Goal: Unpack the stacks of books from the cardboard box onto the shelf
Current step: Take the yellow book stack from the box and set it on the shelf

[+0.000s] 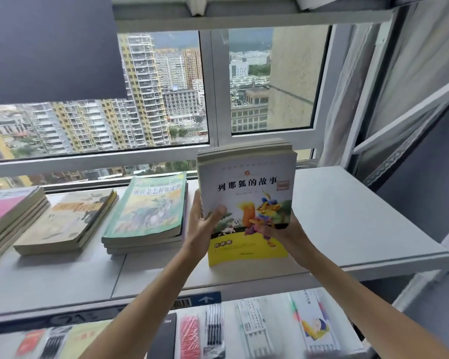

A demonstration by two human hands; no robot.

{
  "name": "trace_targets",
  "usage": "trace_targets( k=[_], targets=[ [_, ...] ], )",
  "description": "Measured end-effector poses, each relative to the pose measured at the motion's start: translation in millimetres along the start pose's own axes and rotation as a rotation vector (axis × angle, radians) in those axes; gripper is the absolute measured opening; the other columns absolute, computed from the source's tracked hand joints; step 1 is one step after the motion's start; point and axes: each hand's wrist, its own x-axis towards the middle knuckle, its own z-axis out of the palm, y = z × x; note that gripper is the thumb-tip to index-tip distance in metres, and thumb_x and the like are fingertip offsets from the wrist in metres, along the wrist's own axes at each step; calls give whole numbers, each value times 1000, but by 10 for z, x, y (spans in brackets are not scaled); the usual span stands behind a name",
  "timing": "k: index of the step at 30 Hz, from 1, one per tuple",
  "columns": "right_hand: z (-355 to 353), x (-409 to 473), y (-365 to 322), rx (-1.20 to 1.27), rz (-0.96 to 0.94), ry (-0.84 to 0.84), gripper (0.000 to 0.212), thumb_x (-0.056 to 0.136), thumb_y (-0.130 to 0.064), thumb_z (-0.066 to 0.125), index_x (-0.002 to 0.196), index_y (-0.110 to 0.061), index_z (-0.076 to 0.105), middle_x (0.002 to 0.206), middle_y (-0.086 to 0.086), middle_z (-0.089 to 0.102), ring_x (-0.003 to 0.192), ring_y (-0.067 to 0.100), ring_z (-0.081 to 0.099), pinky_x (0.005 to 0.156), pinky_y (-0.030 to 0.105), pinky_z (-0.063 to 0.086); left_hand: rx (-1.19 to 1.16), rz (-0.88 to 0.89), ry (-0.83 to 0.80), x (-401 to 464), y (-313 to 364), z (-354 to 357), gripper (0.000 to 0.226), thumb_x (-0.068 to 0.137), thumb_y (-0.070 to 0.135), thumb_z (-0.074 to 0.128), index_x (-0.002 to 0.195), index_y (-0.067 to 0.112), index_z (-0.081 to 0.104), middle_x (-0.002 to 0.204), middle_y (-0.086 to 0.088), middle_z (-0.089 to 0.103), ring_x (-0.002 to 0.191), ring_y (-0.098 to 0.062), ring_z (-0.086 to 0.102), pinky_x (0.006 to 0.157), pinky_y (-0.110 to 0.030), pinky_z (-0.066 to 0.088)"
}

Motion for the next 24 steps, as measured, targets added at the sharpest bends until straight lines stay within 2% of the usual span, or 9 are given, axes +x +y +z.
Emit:
trace_targets(
  k=[3,4,7,10,13,16,18,21,24],
  targets=[
    [-20,20,114,-16,-30,-27,52,77,-3,76,119,12,48,87,4,78,77,11,74,64,17,54,14,24,19,28,-30,16,101,52,62,84,133,16,44,102,7,69,90,-8,69,75,-24,57],
    [-25,36,151,-18,-31,-15,54,76,-7,77,120,9,49,87,4,78,79,12,74,66,17,55,7,16,36,45,-41,17,99,54,61,84,133,16,45,106,4,68,94,-9,68,80,-28,58],
    [-7,87,155,-17,-20,10,62,73,-18,83,122,1,51,95,15,76,96,23,73,76,30,55,-13,58,30,130,-68,-14,63,68,45,82,120,23,55,108,0,70,102,-20,67,88,-38,57],
    [6,231,27,4,17,-18,48,73,-20,83,114,-12,59,87,9,77,77,13,72,62,23,53,37,15,28,359,-10,-48,60,69,45,78,118,18,56,105,-8,69,89,-24,69,76,-38,59],
    [25,528,-168,-20,136,-31,29,75,-20,80,100,-10,70,84,14,75,60,9,59,54,21,48,152,-203,59,759,51,-71,79,65,60,75,119,5,55,90,-9,67,62,-13,69,57,-25,57],
    [35,809,-248,-35,343,21,22,76,-16,79,88,2,71,65,8,63,45,8,53,41,18,41,212,-496,136,1132,-15,-105,41,86,41,67,93,0,64,76,-9,69,47,-11,66,49,-22,56],
    [57,923,-217,-73,420,-1,21,79,-14,77,88,4,72,64,6,54,45,10,45,38,18,33,256,-590,149,1280,-116,-141,33,91,36,63,82,4,63,67,-7,69,42,-10,65,44,-19,54],
    [57,1018,-139,-133,499,-34,28,82,-15,74,99,6,71,72,7,61,57,13,46,43,15,34,368,-679,117,1352,-258,-189,31,92,36,62,87,5,63,58,-2,68,43,-10,63,46,-20,52],
    [41,1057,-103,-187,621,36,43,74,-17,82,106,9,69,88,12,73,63,14,63,49,19,46,679,-725,124,1338,-367,-215,43,88,48,64,97,5,66,73,-3,65,62,-16,60,55,-25,44]
  ],
)
